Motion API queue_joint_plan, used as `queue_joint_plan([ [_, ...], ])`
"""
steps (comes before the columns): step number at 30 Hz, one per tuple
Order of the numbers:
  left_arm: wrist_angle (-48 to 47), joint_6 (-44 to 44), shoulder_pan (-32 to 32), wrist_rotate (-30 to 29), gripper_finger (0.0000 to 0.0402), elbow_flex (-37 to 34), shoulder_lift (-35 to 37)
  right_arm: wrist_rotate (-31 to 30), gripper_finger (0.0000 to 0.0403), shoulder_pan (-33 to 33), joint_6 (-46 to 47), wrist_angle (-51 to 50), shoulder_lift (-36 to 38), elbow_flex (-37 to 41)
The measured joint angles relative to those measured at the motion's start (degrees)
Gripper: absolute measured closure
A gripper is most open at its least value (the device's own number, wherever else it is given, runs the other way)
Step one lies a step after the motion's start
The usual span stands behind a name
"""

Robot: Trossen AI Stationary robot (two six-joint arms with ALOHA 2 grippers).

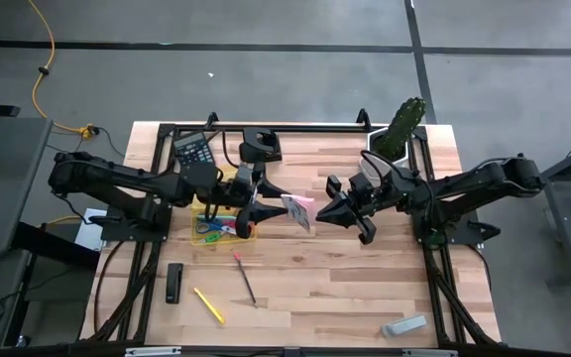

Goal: Pack school essentials
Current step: Put the pink sticky notes into the yellow supply box

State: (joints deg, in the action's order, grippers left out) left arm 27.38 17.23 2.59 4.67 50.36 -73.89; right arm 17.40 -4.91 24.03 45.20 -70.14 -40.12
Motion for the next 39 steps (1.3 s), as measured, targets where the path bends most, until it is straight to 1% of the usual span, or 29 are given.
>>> queue_joint_plan([
  [5,0.0,0.1,0.0,0.6,0.0206,0.4,0.0,0.0,0.0403,0.0,0.0,0.0,0.0,0.0],
  [8,0.0,0.1,0.0,0.7,0.0222,0.4,0.0,0.0,0.0403,0.0,0.0,0.0,0.0,0.0],
  [11,0.1,0.1,0.0,0.7,0.0254,0.4,0.0,0.0,0.0403,0.0,-0.1,0.0,0.0,0.0],
  [17,2.7,-0.1,0.0,0.7,0.0335,0.4,0.0,0.0,0.0403,0.0,-0.1,0.0,0.0,0.0],
  [21,2.7,-1.4,0.0,0.8,0.0385,0.4,0.0,-0.1,0.0403,0.0,-0.1,-0.1,0.0,0.0],
  [23,2.6,-1.4,0.0,0.8,0.0394,0.4,0.0,-0.7,0.0403,0.0,-0.8,-0.1,0.0,0.0],
  [26,2.4,-0.9,0.0,0.7,0.0391,0.4,0.0,-1.1,0.0402,0.0,-1.0,-0.2,0.0,0.0],
  [29,0.5,-1.0,0.2,0.7,0.0396,0.4,0.6,-2.5,0.0397,0.0,0.8,-0.4,0.0,0.0],
  [33,-6.0,-1.4,1.7,3.0,0.0398,0.4,5.1,-6.1,0.0370,1.1,5.3,-2.2,0.8,0.0],
  [36,-13.6,-2.6,3.2,3.9,0.0399,0.3,9.3,-8.2,0.0330,1.9,5.5,-5.3,2.4,0.0],
  [39,-21.2,-4.4,4.0,3.0,0.0400,0.4,14.6,-8.8,0.0284,3.1,3.6,-8.0,5.1,0.0],
])
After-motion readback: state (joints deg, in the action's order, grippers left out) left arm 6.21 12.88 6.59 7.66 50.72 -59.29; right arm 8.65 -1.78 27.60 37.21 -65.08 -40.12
